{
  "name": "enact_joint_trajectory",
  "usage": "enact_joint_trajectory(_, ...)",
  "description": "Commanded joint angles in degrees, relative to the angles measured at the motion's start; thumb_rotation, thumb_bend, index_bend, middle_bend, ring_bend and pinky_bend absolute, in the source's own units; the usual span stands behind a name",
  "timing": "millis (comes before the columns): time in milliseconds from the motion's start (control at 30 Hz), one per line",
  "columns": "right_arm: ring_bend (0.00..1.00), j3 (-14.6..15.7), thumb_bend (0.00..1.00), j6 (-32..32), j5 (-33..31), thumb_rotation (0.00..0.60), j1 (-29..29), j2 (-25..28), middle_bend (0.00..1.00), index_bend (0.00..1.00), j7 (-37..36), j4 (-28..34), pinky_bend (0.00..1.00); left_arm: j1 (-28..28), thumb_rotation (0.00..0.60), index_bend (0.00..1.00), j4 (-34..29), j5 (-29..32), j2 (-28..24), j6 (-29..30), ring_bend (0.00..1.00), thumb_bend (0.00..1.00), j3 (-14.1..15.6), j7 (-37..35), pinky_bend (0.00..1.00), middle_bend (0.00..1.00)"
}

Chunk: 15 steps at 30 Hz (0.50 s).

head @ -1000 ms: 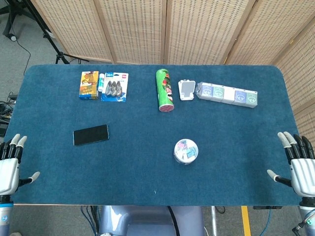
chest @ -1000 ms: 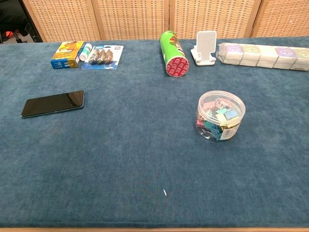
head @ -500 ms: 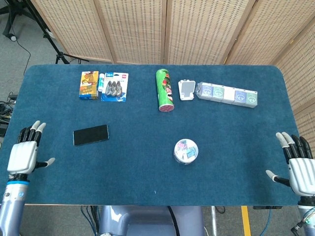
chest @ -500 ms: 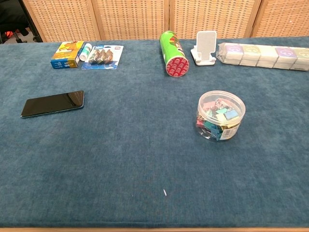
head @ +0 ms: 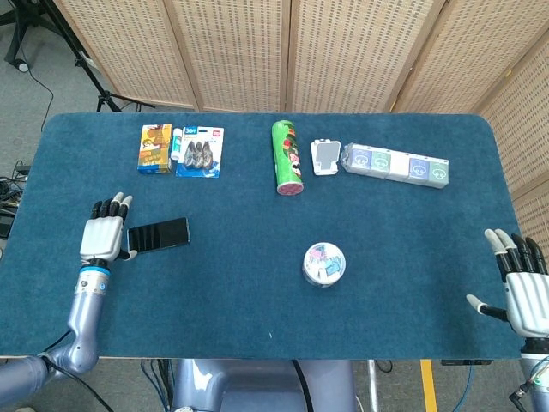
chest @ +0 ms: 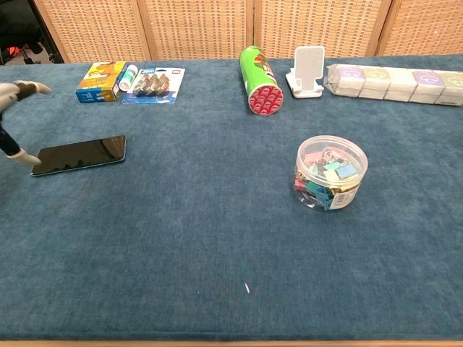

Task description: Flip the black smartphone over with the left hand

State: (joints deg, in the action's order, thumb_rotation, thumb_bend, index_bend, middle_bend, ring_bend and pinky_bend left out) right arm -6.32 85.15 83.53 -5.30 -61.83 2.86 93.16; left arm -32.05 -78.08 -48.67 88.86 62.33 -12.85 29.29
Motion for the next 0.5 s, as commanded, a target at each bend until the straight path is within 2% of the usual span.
enact_joint_trajectory(33, 0.0, -0.1, 0.0, -0.4, -0.3, 0.6, -0.1, 0.0, 0.0, 0.0, 0.0, -0.1, 0.0, -1.3, 0.6, 0.0, 2.4, 1.2, 2.5, -1.2, 0.0, 0.0, -0.1, 0.8, 0.0, 0.0)
enact_joint_trajectory(500, 0.0, -0.4, 0.0, -1.2, -1.5, 0.6, -0.3, 0.3, 0.0, 0.0, -0.8, -0.3, 0.0, -4.7, 0.6, 0.0, 10.6, 3.2, 8.3, -4.8, 0.0, 0.01, -1.0, 1.2, 0.01, 0.0)
